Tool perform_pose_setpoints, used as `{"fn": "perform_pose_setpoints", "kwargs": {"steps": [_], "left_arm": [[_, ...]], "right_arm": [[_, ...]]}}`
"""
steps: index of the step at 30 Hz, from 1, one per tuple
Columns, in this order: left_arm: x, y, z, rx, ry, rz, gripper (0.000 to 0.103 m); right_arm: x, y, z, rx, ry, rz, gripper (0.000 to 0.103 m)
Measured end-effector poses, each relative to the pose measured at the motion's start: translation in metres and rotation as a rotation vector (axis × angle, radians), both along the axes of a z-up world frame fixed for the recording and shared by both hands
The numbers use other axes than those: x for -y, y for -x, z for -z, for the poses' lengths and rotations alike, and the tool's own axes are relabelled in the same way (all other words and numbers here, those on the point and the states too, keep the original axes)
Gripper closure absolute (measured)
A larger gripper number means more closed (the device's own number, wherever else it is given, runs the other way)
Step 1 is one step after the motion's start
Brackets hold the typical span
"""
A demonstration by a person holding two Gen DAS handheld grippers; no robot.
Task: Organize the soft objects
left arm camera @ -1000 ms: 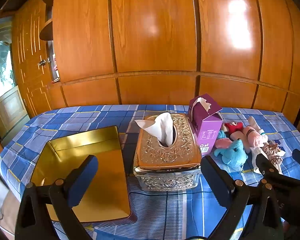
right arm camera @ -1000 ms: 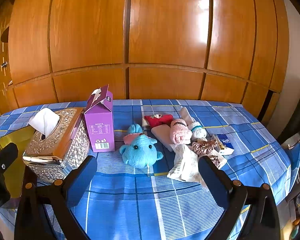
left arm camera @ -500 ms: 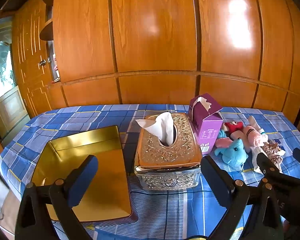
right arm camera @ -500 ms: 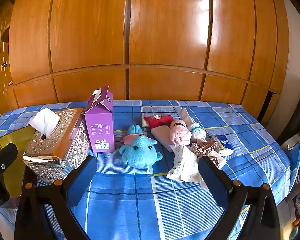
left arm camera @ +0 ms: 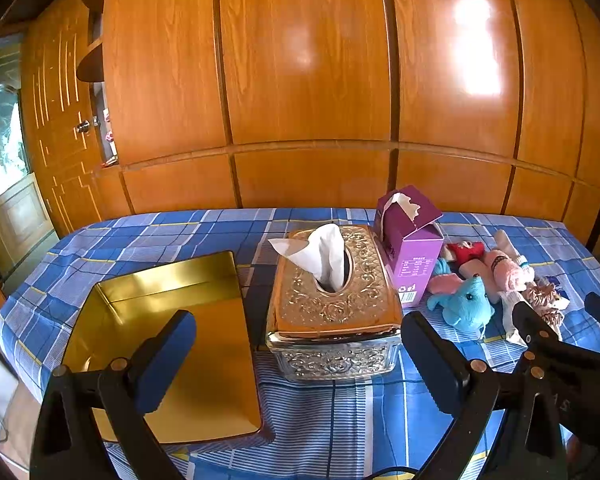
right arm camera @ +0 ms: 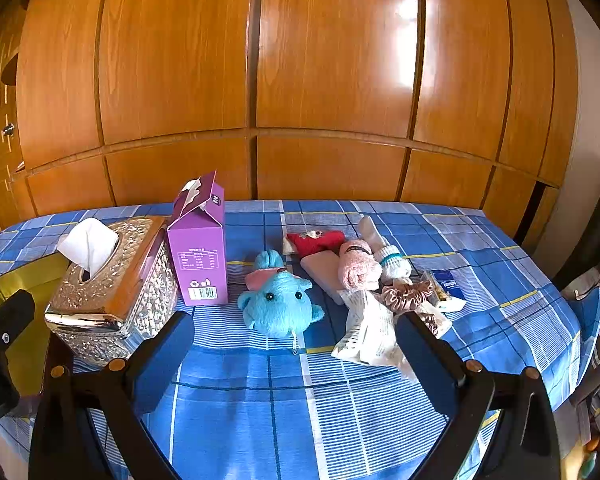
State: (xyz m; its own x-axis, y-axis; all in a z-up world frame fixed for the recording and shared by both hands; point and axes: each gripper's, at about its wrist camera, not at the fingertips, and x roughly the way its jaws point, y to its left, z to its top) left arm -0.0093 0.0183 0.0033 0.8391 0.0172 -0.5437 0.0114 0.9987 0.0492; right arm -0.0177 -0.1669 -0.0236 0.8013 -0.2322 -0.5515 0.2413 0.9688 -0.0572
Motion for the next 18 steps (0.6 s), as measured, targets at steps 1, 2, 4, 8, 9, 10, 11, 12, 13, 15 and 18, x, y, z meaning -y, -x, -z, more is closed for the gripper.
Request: {"fn": "perform_pose_setpoints", "kwargs": {"steps": [1,2,4,8,9,10,11,12,13,15,18], "left_arm": [[0.0,0.0,0.0,-0.001,0.0,0.0,0.001],[0.0,0.0,0.0,-0.001,0.0,0.001,0.001],[0.001,0.001,0.0,-0.001,-0.002,0.001,0.001],[0.003,0.001,0.0,0.002,-0.005,0.005,0.001],[0.003,0.002,0.0,0.003,-0.006,0.006,0.001],[0.003,0.002,-0.001,0.004,-0.007,0.008,0.001],[0.003,0.002,-0.001,0.005,-0.007,0.009,0.001],[0.004,0.003,-0.001,0.006,-0.007,0.011,0.001],[0.004,0.003,-0.001,0.006,-0.008,0.013,0.001],[0.005,0.003,-0.001,0.004,-0.007,0.02,0.001],[0.009,0.003,-0.001,0.006,-0.011,0.03,0.001]], "right_arm": [[0.0,0.0,0.0,0.001,0.001,0.0,0.0],[0.0,0.001,0.0,0.002,0.0,0.0,0.0],[0.001,0.0,0.0,0.001,-0.001,0.001,0.0],[0.001,0.001,0.001,0.003,-0.003,0.003,0.0],[0.002,0.001,0.002,0.003,-0.003,0.004,0.0],[0.002,0.001,0.002,0.003,-0.004,0.005,0.0],[0.003,0.001,0.002,0.004,-0.004,0.007,0.0],[0.003,0.001,0.002,0.006,-0.005,0.008,0.0],[0.005,0.001,0.001,0.007,-0.007,0.011,0.0],[0.007,0.002,0.001,0.008,-0.011,0.016,0.0],[0.011,0.003,0.002,0.008,-0.014,0.026,0.0]]}}
